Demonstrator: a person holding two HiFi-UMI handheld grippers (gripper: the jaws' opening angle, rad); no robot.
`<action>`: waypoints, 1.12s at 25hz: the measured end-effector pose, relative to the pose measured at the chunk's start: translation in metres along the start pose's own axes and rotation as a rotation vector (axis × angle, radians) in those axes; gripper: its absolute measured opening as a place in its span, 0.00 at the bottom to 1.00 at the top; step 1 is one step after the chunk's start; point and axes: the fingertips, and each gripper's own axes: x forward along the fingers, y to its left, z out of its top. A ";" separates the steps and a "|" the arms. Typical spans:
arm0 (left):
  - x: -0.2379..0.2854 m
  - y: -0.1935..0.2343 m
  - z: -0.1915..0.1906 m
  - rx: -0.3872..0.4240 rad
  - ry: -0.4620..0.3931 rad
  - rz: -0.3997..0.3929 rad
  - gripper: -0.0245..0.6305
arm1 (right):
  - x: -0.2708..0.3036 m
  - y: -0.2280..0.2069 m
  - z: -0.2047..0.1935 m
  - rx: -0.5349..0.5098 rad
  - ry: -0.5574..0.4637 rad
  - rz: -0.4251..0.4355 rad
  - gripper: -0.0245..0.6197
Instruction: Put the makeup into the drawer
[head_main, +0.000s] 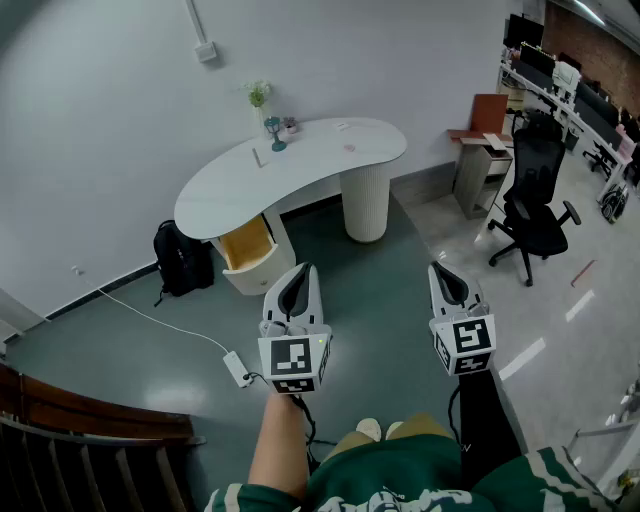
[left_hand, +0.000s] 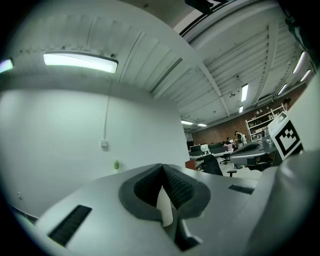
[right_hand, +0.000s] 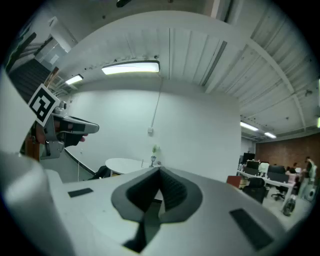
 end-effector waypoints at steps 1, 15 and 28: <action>0.001 0.000 0.001 0.001 0.001 -0.002 0.04 | 0.002 0.002 0.003 -0.003 0.000 0.004 0.04; -0.003 0.013 -0.007 -0.022 0.010 -0.002 0.04 | 0.007 0.014 0.014 0.021 -0.028 0.012 0.04; 0.041 0.009 -0.010 -0.029 0.006 -0.063 0.34 | 0.043 -0.020 0.014 0.045 -0.053 -0.017 0.05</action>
